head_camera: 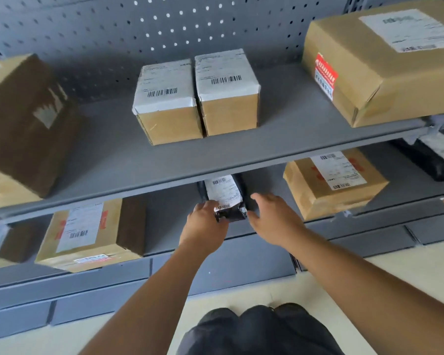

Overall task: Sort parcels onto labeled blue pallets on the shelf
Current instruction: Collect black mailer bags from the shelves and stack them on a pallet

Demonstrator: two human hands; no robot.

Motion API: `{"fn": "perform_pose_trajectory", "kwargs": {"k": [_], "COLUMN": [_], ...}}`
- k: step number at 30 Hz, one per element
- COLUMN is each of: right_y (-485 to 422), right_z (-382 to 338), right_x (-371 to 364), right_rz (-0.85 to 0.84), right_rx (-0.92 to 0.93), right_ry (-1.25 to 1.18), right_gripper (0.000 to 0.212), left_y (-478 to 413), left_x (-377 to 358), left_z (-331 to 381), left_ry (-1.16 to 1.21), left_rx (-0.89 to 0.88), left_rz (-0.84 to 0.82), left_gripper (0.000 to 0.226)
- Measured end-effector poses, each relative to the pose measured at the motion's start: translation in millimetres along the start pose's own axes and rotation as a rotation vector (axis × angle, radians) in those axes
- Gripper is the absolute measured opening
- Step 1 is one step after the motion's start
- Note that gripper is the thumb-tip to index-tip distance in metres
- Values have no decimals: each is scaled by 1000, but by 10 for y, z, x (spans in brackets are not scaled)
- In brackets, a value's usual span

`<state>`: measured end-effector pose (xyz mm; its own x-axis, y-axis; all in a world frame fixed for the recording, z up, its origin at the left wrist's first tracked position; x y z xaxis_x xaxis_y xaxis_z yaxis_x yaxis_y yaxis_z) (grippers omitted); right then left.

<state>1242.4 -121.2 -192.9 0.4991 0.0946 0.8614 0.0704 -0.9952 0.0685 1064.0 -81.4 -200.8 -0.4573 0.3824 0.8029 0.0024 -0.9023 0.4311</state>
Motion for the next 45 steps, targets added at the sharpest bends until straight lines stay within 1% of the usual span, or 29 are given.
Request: {"fn": "perform_pose_trajectory", "kwargs": {"k": [3, 5, 8, 16, 21, 23, 27, 29, 32, 35, 38, 42, 43, 45], "right_y": [-221, -369, -568, -1060, -1199, -1224, -1260, -1256, -1190, -1073, -925, -726, -677, -584], "right_z": [69, 125, 221, 444, 566, 602, 599, 589, 583, 581, 492, 346, 306, 219], "right_x": [-184, -302, -477, -833, -1039, -1084, -1144, -1146, -1130, -1092, -999, -869, -838, -761], "right_rz": [21, 41, 48, 97, 95, 94, 89, 99, 118, 162, 189, 211, 208, 216], "right_rx": [12, 17, 21, -15, -40, -60, -90, -114, -169, -250, -315, -428, -450, -456], "right_ry": [-22, -32, -32, -99, -110, -122, -204, -269, -375, -471, -551, -685, -704, -734], "right_gripper": [33, 32, 37, 48, 49, 46, 24, 22, 29, 49, 55, 46, 40, 20], "left_y": [-218, -381, -598, -1139, -1334, -1388, -1443, -1435, -1365, -1235, -1063, -775, -701, -567], "left_x": [-100, -174, -290, -542, -669, -705, -733, -715, -669, -600, -508, -364, -326, -247], "left_z": [-143, -227, -329, -368, -362, -374, -378, -383, -411, -437, -470, -499, -499, -498], "left_ry": [56, 96, 135, 250, 292, 293, 369, 425, 494, 543, 603, 686, 709, 743], "left_rx": [54, 79, 113, 109, 110, 110, 114, 135, 169, 197, 241, 290, 306, 328], "left_rz": [26, 53, 90, 133, 134, 134, 110, 116, 123, 112, 96, 63, 54, 43], "left_gripper": [49, 41, 31, 44, 37, 36, 28, 24, 21, 19, 18, 18, 19, 22]}}
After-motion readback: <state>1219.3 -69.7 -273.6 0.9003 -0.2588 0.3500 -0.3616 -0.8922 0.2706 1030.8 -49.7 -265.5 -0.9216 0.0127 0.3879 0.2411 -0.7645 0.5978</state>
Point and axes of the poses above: each hand's wrist, its own y-axis away from the middle knuckle, its own x-axis out of the back of the hand, z = x × y, the point moved 5 cm from there along -y, towards the middle knuckle, and after that the axes turned 13 degrees about x, right-handed, at the moved point
